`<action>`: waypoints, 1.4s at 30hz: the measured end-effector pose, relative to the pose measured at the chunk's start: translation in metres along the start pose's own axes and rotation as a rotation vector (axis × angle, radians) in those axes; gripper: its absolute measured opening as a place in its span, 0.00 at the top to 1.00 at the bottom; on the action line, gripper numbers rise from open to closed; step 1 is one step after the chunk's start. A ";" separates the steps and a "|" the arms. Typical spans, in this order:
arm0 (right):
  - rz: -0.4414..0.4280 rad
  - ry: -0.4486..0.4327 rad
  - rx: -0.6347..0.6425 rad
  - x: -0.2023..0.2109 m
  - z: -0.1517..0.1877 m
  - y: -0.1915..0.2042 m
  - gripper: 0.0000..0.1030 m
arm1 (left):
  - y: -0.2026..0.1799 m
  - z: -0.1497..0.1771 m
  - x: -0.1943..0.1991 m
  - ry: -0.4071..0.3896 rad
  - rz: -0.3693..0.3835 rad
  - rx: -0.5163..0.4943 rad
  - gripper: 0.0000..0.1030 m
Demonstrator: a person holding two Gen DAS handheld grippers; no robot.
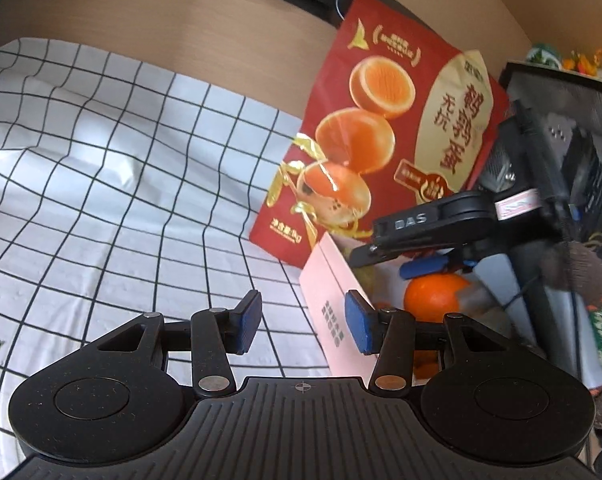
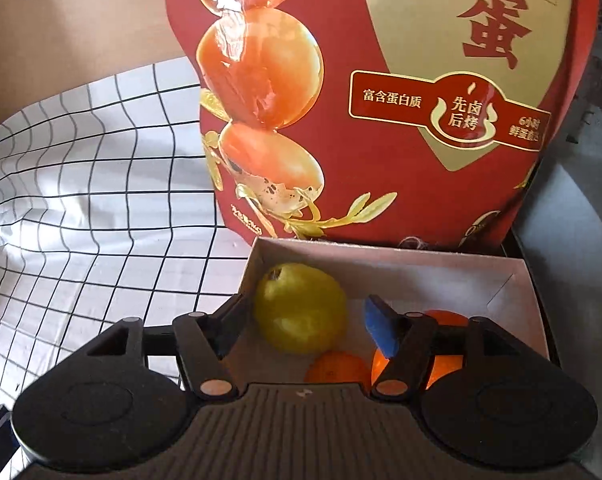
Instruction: Organize fruits
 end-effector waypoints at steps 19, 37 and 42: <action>-0.151 -0.104 -0.127 0.072 0.032 -0.082 0.32 | -0.004 0.004 -0.004 0.038 -0.010 -0.023 0.51; -0.060 -0.121 0.118 0.109 0.174 -0.009 0.18 | -0.029 0.070 0.043 0.237 -0.285 -0.227 0.50; -0.025 -0.055 0.087 0.078 0.182 -0.014 0.14 | -0.040 0.072 0.029 0.224 -0.334 -0.266 0.50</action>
Point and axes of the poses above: each gripper's, at about its wrist camera, not at the fingertips, and x roughly against the way its jaws point, y to its left, z to its underside, the point moved 3 cm from there along -x, roughly the way its jaws point, and after that the axes turned 3 degrees about y, right-handed, at the moved point
